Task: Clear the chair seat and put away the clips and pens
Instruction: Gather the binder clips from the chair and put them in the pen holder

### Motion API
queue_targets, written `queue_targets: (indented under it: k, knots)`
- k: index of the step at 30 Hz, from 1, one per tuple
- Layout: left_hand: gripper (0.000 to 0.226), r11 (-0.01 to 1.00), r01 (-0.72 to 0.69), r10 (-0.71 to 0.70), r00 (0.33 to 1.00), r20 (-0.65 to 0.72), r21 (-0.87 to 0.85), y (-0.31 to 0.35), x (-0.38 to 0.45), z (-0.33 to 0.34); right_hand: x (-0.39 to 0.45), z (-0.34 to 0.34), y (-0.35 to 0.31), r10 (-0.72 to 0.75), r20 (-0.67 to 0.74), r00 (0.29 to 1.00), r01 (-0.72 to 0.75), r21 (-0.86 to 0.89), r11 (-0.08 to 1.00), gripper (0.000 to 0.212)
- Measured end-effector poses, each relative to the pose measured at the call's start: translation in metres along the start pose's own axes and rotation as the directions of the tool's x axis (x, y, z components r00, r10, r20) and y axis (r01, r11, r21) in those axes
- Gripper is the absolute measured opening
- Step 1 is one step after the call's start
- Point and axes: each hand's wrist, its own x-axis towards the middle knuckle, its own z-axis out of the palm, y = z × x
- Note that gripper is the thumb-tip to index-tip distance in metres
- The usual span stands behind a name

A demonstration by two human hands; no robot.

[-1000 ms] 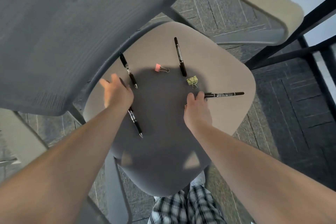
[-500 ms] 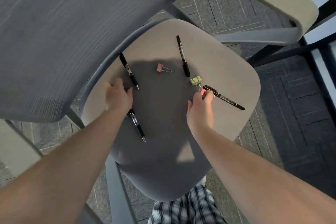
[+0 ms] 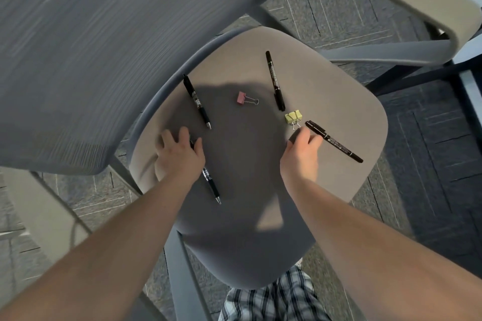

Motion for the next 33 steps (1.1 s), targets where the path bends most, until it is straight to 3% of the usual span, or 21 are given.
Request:
queue_targets:
  k: [6,13,20,23,28,33]
  knots:
    - [0.042,0.999,0.01,-0.01,1.0,0.001,-0.041,0.008,-0.009,0.005,-0.002,0.0,0.003,-0.015,0.037,0.999,0.016,-0.029,0.999,0.016]
    - [0.029,0.95,0.103,-0.114,0.993,-0.02,-0.296,0.014,-0.005,0.0,-0.005,-0.005,0.003,-0.065,0.095,0.993,0.064,0.013,0.998,0.01]
    - [0.012,0.932,-0.033,-0.01,0.993,-0.118,-0.361,0.012,0.008,-0.015,-0.011,-0.007,0.001,-0.223,0.091,0.971,0.217,0.075,0.973,0.019]
    - [0.014,0.913,-0.1,0.036,0.985,-0.166,-0.395,0.022,0.016,-0.023,-0.003,-0.013,-0.012,-0.224,0.065,0.972,0.212,0.151,0.965,0.01]
    - [0.018,0.913,-0.21,0.185,0.977,-0.103,-0.35,0.057,0.023,-0.031,0.012,-0.023,-0.027,-0.178,0.006,0.984,0.17,0.265,0.949,0.011]
    - [0.055,0.898,-0.263,0.292,0.956,0.028,-0.353,0.09,0.03,-0.029,0.032,-0.031,-0.032,-0.088,0.046,0.995,0.07,0.29,0.954,0.025]
